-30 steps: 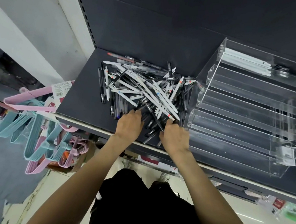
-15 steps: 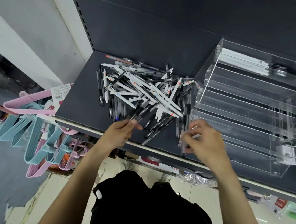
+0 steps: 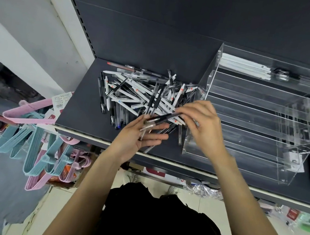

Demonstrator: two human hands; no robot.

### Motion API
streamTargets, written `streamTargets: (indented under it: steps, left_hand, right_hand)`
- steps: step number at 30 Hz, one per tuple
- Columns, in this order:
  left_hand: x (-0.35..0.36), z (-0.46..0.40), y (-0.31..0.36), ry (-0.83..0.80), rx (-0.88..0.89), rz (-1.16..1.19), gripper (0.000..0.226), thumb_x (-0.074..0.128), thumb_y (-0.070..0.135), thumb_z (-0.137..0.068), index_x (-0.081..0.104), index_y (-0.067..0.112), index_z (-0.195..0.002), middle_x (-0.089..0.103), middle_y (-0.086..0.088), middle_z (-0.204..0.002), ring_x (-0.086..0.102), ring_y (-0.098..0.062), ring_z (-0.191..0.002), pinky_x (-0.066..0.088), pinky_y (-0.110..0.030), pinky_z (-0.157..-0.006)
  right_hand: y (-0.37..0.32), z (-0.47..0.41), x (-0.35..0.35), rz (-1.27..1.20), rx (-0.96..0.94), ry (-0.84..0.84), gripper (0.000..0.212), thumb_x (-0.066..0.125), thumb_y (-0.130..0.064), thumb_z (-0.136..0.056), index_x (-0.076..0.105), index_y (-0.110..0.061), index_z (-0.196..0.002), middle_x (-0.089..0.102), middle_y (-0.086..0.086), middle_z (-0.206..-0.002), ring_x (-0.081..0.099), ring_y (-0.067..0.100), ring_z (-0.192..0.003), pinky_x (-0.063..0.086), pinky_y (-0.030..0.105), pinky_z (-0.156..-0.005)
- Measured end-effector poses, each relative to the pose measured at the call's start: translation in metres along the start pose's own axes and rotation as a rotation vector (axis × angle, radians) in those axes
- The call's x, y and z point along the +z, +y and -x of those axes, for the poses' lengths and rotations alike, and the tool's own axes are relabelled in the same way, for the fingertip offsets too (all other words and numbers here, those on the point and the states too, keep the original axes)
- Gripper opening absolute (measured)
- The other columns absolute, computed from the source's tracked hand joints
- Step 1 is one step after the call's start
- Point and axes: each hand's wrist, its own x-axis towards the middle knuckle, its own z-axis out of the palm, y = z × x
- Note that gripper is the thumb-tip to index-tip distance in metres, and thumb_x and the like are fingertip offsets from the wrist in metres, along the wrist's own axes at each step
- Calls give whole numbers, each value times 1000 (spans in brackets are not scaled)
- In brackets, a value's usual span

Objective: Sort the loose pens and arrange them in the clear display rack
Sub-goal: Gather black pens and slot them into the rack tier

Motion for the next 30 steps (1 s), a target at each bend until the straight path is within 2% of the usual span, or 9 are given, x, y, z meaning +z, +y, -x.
streamTargets:
  steps: [7,11,14,16,19,22,25,27,30]
  left_hand:
    - [-11,6,2,-168,-54,-98,32,40,28,-99,59,18,-122,71,-9,-108,70,-16,-71,55,-20,-56]
    - [-1,4,-6,-105,79,-249,31,41,19,-101,55,12,-128,69,2,-84,50,-7,-54,37,-16,-43]
    - [4,2,-13,-34,217,-359,26,41,21,-102,58,19,-121,67,5,-80,43,-10,-53,28,-19,-42]
    - [7,2,-16,-12,260,-402,26,41,21,-102,58,16,-120,70,4,-85,47,-12,-55,31,-22,-44]
    - [11,5,-17,-31,244,-293,28,39,20,-101,56,13,-123,73,2,-93,64,-10,-61,47,-18,-50]
    - [13,4,-14,9,254,-75,27,34,26,-102,56,15,-113,74,-8,-98,72,-19,-78,57,-24,-67]
    - [12,-3,-15,139,281,63,28,28,33,-104,49,15,-107,74,-16,-94,72,-27,-88,57,-28,-73]
    - [9,-7,-17,248,293,52,28,25,35,-105,47,17,-100,75,-9,-85,71,-20,-74,57,-27,-67]
    - [-2,-10,-20,410,342,96,26,28,31,-105,46,18,-90,69,3,-67,58,-10,-52,50,-26,-62]
  right_hand:
    - [9,-14,-13,110,-323,-124,20,58,-14,-90,72,-10,-103,68,4,-102,51,23,-105,46,37,-94]
    - [9,-16,-10,68,-314,-72,16,63,-10,-87,73,-8,-99,66,9,-108,50,25,-110,40,40,-104]
    - [10,-12,-7,165,-271,-3,17,70,-11,-84,73,-10,-101,63,11,-117,47,30,-116,40,43,-103]
    - [8,-11,-6,260,-306,41,16,70,-13,-85,73,-10,-100,65,11,-115,50,30,-115,41,45,-101]
    - [8,-10,-7,321,-353,117,10,67,-15,-88,74,-10,-94,69,6,-105,55,26,-107,46,38,-92]
    - [13,-6,-1,286,-243,111,12,66,-18,-90,73,-12,-96,70,1,-98,61,25,-98,49,37,-83]
    - [4,1,16,131,7,56,22,61,-30,-88,73,-13,-95,70,-2,-93,59,22,-89,47,34,-80]
    - [-4,3,26,58,121,8,26,59,-35,-87,73,-15,-95,69,-3,-91,57,21,-87,44,33,-80]
    - [-8,1,33,-42,265,10,21,64,-31,-87,72,-14,-96,68,-4,-88,58,19,-82,43,32,-79]
